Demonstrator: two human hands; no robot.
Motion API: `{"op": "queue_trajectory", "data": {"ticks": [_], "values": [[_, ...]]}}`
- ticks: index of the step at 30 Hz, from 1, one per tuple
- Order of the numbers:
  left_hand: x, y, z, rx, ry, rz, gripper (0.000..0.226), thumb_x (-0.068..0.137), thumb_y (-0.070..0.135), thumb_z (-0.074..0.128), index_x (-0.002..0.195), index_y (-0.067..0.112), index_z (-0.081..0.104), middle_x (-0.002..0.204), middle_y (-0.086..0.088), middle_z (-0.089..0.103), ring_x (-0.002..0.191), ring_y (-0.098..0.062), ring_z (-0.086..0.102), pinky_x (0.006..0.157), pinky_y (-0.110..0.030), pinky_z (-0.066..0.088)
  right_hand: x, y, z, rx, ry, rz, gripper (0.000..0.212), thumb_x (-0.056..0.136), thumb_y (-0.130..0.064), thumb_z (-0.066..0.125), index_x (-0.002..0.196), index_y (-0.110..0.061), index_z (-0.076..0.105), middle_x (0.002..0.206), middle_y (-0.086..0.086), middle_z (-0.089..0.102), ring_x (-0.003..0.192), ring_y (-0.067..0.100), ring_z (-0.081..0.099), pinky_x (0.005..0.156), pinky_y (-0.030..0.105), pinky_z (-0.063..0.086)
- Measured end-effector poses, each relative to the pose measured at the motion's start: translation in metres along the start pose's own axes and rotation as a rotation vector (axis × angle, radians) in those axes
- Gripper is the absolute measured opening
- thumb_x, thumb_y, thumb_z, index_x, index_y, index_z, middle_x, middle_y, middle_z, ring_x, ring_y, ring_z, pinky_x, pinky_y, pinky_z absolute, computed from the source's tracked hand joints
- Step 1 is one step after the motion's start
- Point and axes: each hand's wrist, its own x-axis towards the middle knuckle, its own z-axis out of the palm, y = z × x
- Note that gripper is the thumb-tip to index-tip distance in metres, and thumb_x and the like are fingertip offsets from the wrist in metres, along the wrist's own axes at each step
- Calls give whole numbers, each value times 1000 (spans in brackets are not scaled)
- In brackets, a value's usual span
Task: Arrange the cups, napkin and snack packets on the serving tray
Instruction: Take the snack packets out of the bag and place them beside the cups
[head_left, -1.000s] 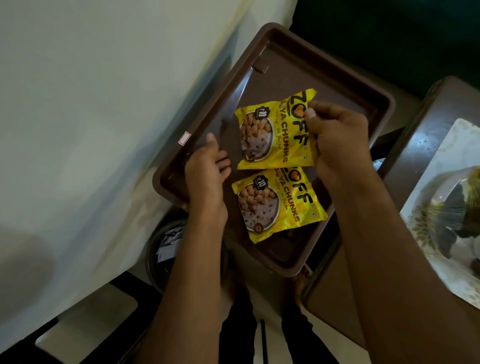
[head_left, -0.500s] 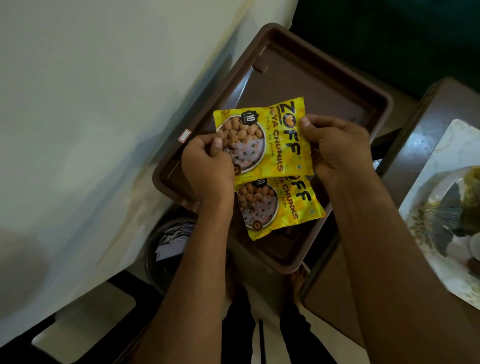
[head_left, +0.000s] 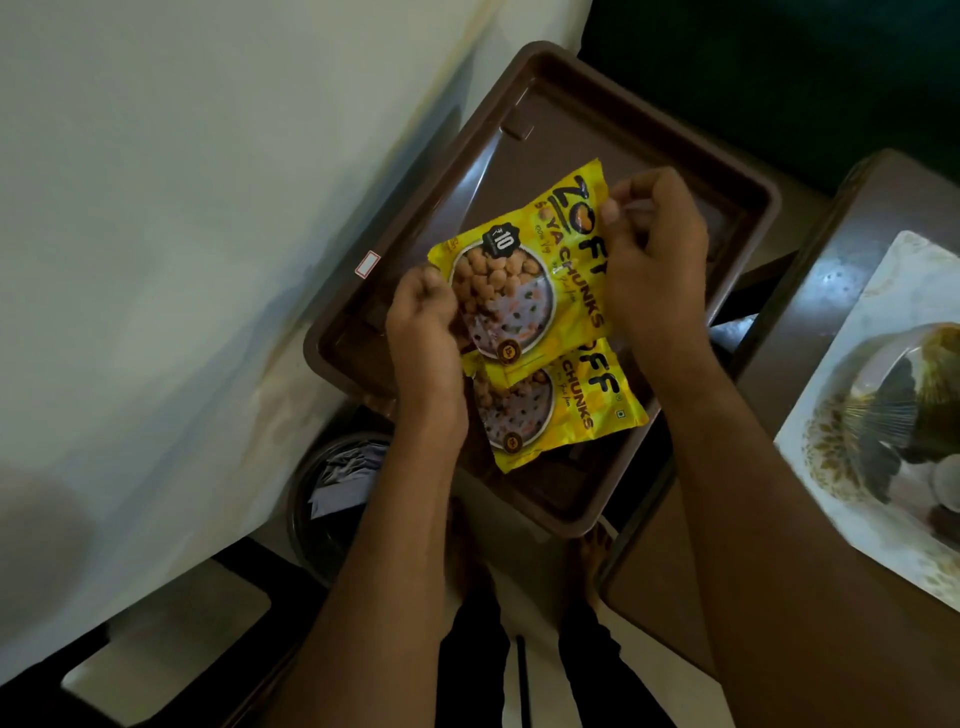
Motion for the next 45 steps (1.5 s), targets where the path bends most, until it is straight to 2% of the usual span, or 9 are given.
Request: {"op": "queue_trajectory", "data": {"ticks": [5,11,14,18,21,28,32,41,45], "values": [[16,18,-26,-95,-191,-32,41,100,47,56,120,15,70,109,2,77,102,-15,70,79,-31,56,-3,-15,-10,74,-211,-146,8,101,-4,60,98,-10,55,70,5,67,70,5,65,63,14,48],[32,28,-33,246,-515,29,43,81,30,81,120,15,74,120,-12,78,119,-32,71,105,-51,55,-3,-22,-9,46,-377,-176,6,101,-6,60,104,0,60,85,15,76,81,26,76,66,40,59],[30,23,-32,302,-507,36,41,73,29,89,111,15,79,107,-8,82,105,-27,77,94,-44,61,-8,-19,-3,0,-281,-125,8,100,-12,65,103,-5,66,84,6,77,80,16,75,67,33,60],[29,14,-34,226,-384,41,17,83,29,85,98,22,83,98,-3,84,93,-17,80,76,-26,61,-23,-9,3,-48,167,62,7,96,-18,67,98,-14,72,85,-8,70,76,-2,63,68,5,46],[30,12,-35,171,-274,29,12,87,33,83,95,24,84,98,-3,84,94,-19,81,76,-29,63,-45,-5,5,-4,352,204,6,96,-17,66,91,-17,71,80,-10,66,72,0,60,65,3,42],[32,12,-39,82,-243,10,18,90,28,81,106,21,77,105,-4,83,100,-23,80,78,-36,65,-103,-3,14,87,446,525,12,88,-12,73,100,-15,70,94,2,71,77,8,62,60,6,45],[31,9,-44,60,-228,24,23,94,27,77,114,16,74,109,-5,82,102,-24,79,81,-37,65,-132,-6,20,93,451,618,24,86,-12,74,109,-16,65,111,4,65,90,21,64,78,36,57],[31,11,-51,66,-213,43,24,93,30,78,114,20,76,108,-3,83,101,-23,80,77,-35,65,-148,-16,36,0,437,610,43,82,-10,76,118,-20,54,125,-3,42,110,27,59,74,28,53],[32,14,-53,82,-219,42,22,92,32,79,112,22,76,108,-1,82,100,-22,80,75,-33,65,-141,-14,40,-80,416,557,49,81,-8,78,123,-17,53,124,-5,39,121,28,54,91,40,55]]}}
